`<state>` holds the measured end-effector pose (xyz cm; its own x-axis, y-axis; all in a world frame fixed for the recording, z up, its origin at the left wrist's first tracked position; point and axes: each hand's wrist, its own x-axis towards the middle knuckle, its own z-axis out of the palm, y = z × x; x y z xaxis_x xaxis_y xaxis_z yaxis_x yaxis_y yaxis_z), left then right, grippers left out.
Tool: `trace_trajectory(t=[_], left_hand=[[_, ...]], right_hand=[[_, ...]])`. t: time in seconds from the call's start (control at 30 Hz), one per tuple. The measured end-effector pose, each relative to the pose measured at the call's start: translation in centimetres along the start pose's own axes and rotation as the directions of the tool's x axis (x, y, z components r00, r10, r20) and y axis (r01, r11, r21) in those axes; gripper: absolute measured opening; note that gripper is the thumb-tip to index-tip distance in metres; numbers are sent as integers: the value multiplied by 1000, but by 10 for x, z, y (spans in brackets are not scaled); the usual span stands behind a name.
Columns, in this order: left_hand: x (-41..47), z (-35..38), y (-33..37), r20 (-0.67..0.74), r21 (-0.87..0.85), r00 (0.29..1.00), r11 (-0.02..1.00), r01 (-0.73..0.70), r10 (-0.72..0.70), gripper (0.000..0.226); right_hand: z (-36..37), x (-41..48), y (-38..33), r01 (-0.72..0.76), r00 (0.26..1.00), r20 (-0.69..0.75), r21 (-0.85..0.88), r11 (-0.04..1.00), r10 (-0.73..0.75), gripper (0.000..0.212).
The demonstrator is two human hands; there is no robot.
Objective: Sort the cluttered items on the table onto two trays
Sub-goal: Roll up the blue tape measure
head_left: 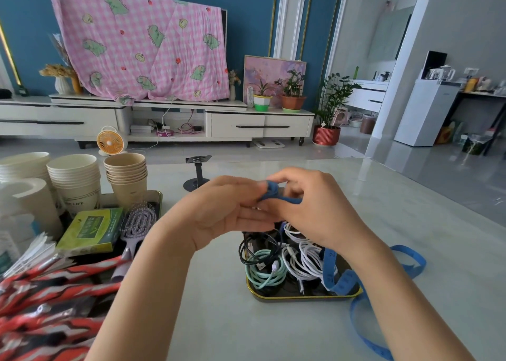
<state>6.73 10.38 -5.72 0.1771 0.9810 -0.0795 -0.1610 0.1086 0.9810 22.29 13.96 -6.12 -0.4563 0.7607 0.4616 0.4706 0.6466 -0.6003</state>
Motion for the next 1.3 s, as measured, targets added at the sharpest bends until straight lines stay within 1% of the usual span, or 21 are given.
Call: trace_trajectory(t=[0.07, 0.1, 0.2, 0.3, 0.37, 0.43, 0.5, 0.53, 0.57, 0.63, 0.7, 0.77, 0.83, 0.93, 1.03, 1.1, 1.13, 1.17, 1.23, 1.3], left_hand=[[3, 9, 1, -41, -153, 999, 987, -42, 36, 31], [5, 14, 0, -62, -189, 997, 980, -59, 48, 30], [8, 25, -5, -152, -196, 985, 974, -112, 83, 20], [10, 24, -7, -208, -171, 974, 977, -132, 95, 15], [9, 15, -5, -207, -75, 974, 992, -105, 87, 16], [4, 4, -2, -168, 29, 984, 998, -48, 52, 15], [-2, -5, 2, -97, 126, 995, 992, 29, -17, 16], [-5, -9, 3, -64, 176, 997, 982, 64, -54, 21], [-7, -12, 4, -36, 224, 996, 971, 87, -81, 30], [-11, -17, 5, 2, 285, 995, 954, 91, -95, 43], [-12, -18, 5, 5, 267, 998, 962, 55, -58, 44], [-10, -15, 4, -29, 251, 1000, 968, 8, -1, 44], [-6, -9, 2, -55, 264, 998, 964, -13, 29, 48], [-1, 7, 0, -105, 174, 992, 983, -56, 75, 36], [3, 20, -2, -205, 43, 971, 992, -116, 122, 25], [5, 24, -4, -271, 12, 950, 988, -156, 153, 26], [6, 26, -5, -305, 42, 937, 985, -166, 171, 29], [7, 27, -8, -334, 107, 921, 979, -174, 200, 30], [9, 30, -11, -388, 267, 873, 943, -198, 294, 23], [8, 33, -12, -408, 376, 817, 890, -256, 408, 15]], right_hand=[[1, 1, -1, -34, 993, -119, -67, 997, 26, 24], [1, 1, -1, -50, 986, -160, -76, 996, 37, 28], [2, 1, -2, -55, 972, -234, -85, 995, 34, 31], [4, 0, -2, -37, 971, -241, -126, 991, 6, 29], [2, 1, -1, -16, 987, -163, -106, 994, -2, 26], [-2, 1, -1, -6, 1000, 24, -46, 999, 7, 25], [-5, 0, -1, -13, 971, 238, 35, 999, 4, 29], [-6, -1, -2, -21, 951, 308, 54, 998, 3, 32], [-7, -2, -3, -22, 936, 352, 61, 998, -1, 34], [-9, -2, -4, -6, 931, 366, 57, 998, -15, 34], [-9, -2, -4, 10, 954, 298, 38, 999, -21, 29], [-5, -1, -4, 2, 987, 159, -8, 1000, -1, 20], [0, -1, -3, -26, 1000, -1, -55, 998, 26, 20], [8, 0, -6, -69, 986, -158, -94, 993, 54, 31], [14, -1, -12, -77, 968, -250, -176, 981, 31, 32], [18, -1, -14, -72, 958, -287, -248, 966, -2, 30], [19, -2, -15, -66, 955, -295, -285, 956, -22, 28], [20, -2, -16, -58, 954, -297, -321, 945, -42, 26], [23, -2, -15, -19, 946, -306, -383, 923, -108, 27], [24, -3, -14, 7, 927, -340, -412, 911, -161, 31]])
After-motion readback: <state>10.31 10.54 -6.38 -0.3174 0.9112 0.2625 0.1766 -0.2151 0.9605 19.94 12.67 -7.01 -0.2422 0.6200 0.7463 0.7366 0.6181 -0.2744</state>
